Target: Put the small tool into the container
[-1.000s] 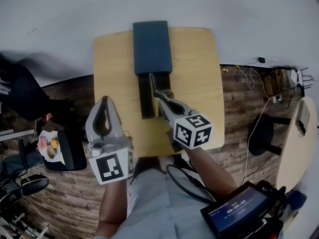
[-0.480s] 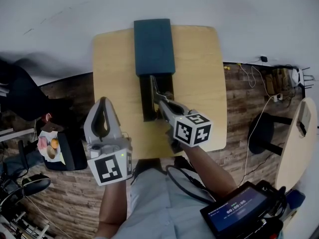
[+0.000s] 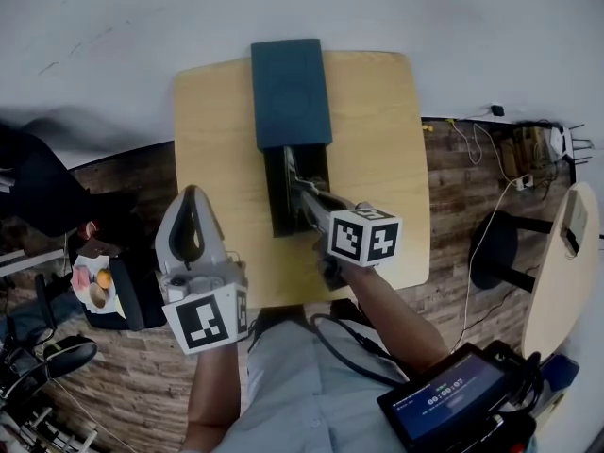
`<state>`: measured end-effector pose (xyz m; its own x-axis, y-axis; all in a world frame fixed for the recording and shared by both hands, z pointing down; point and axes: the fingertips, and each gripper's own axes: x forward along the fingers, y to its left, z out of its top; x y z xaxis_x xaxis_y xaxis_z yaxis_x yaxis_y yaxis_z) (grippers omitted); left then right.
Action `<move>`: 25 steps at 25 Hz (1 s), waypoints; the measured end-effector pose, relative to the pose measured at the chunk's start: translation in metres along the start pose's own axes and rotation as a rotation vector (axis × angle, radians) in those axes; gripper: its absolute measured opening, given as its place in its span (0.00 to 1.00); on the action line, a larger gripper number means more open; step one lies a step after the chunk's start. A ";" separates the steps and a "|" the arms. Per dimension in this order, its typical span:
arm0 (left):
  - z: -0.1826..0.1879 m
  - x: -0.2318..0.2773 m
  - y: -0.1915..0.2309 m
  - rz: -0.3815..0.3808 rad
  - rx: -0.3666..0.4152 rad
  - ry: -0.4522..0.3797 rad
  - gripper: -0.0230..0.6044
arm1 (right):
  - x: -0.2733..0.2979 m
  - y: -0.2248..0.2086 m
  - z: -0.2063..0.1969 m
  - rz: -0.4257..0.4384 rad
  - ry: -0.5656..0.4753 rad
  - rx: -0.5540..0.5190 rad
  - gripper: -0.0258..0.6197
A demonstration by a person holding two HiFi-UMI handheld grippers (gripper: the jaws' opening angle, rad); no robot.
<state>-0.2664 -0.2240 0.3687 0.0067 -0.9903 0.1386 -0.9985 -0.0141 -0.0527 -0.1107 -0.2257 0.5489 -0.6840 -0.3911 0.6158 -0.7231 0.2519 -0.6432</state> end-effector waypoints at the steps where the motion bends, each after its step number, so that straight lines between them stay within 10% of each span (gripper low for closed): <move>1: 0.000 0.001 0.001 0.000 0.000 0.000 0.05 | 0.001 0.000 0.000 0.003 0.006 0.009 0.05; 25: -0.002 0.002 0.014 0.017 -0.026 -0.004 0.05 | 0.012 -0.013 -0.006 -0.039 0.044 0.035 0.05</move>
<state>-0.2810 -0.2263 0.3704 -0.0103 -0.9910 0.1335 -0.9995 0.0064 -0.0295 -0.1103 -0.2280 0.5672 -0.6595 -0.3608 0.6595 -0.7460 0.2057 -0.6334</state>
